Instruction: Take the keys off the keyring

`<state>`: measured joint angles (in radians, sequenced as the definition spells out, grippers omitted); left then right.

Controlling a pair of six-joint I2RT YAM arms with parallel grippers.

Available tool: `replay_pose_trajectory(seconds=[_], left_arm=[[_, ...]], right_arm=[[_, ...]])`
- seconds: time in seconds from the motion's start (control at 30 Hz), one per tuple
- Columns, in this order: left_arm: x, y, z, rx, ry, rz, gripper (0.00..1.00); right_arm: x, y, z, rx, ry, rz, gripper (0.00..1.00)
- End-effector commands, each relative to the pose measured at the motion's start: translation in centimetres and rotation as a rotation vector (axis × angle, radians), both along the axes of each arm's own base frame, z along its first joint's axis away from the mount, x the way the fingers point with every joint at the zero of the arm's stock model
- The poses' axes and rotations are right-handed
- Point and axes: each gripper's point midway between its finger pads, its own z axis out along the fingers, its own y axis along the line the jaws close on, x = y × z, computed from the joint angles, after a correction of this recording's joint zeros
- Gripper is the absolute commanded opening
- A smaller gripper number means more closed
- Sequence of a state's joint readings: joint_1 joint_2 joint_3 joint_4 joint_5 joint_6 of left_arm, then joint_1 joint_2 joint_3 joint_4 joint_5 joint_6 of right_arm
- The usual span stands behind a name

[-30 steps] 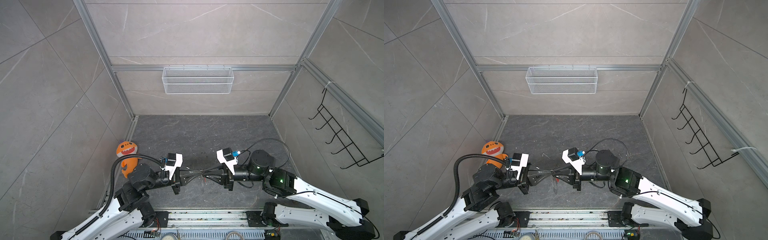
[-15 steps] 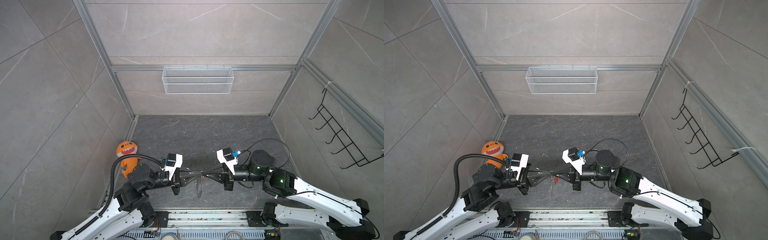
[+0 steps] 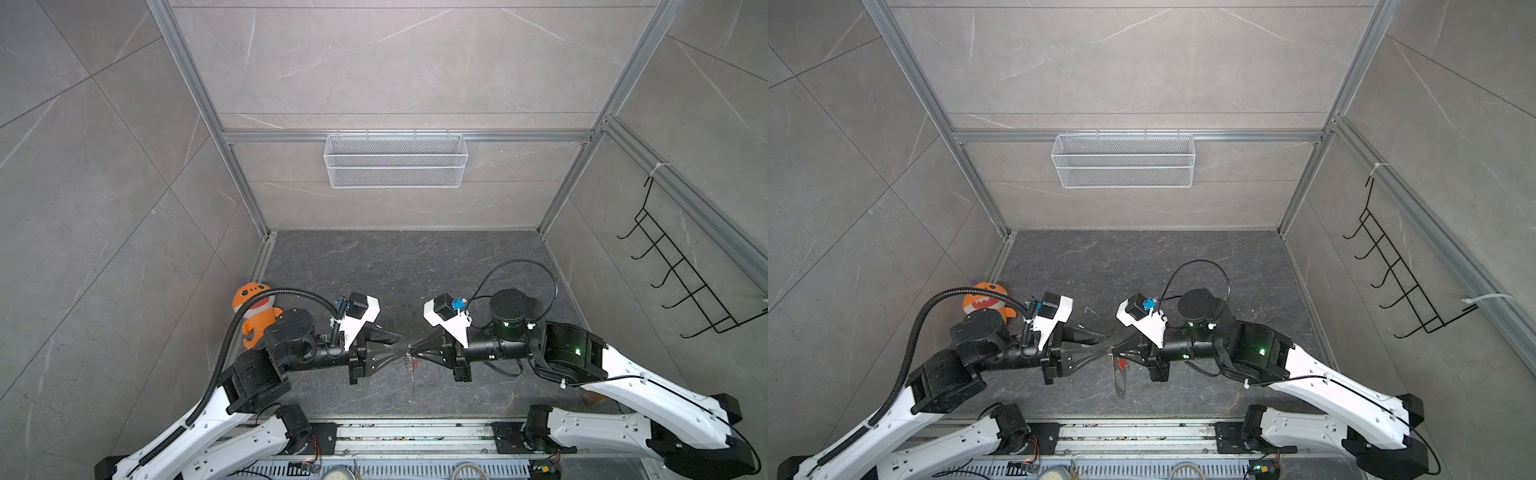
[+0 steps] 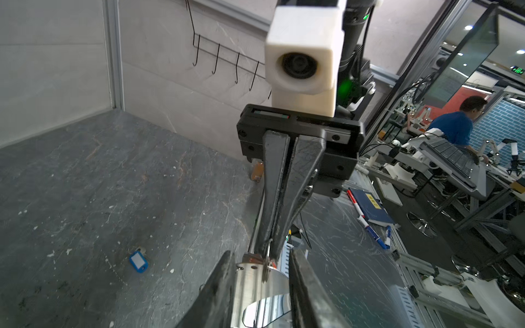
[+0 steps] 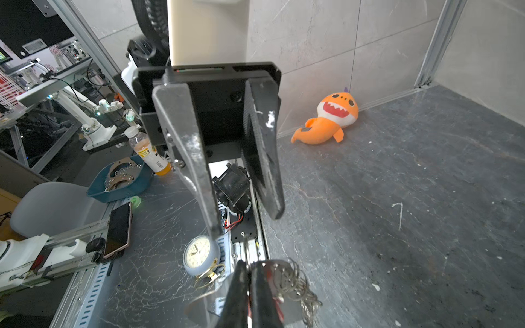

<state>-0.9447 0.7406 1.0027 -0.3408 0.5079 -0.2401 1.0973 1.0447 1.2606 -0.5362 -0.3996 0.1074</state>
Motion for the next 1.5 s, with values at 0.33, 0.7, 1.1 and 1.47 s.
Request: replay_pose_trajectory(seconds=[0.33, 0.7, 1.1, 1.47], left_arm=[[-0.8, -0.6, -1.8, 0.168, 0.076, -0.083, 0.23], [-0.8, -0.2, -1.9, 0.196, 0.07, -0.072, 0.19], [-1.3, -0.7, -1.6, 0.154, 0.069, -0.113, 0.02], [-0.5, 0.1, 0.6, -0.07, -0.068, -0.024, 0.0]], right_arm=[[-0.5, -0.1, -0.4, -0.089, 0.033, 0.033, 0.0], [-0.2, -0.1, -0.5, -0.096, 0.029, 0.013, 0.0], [0.1, 0.4, -0.2, -0.075, 0.038, 0.004, 0.0], [1.0, -0.1, 1.4, 0.015, -0.028, -0.057, 0.34]])
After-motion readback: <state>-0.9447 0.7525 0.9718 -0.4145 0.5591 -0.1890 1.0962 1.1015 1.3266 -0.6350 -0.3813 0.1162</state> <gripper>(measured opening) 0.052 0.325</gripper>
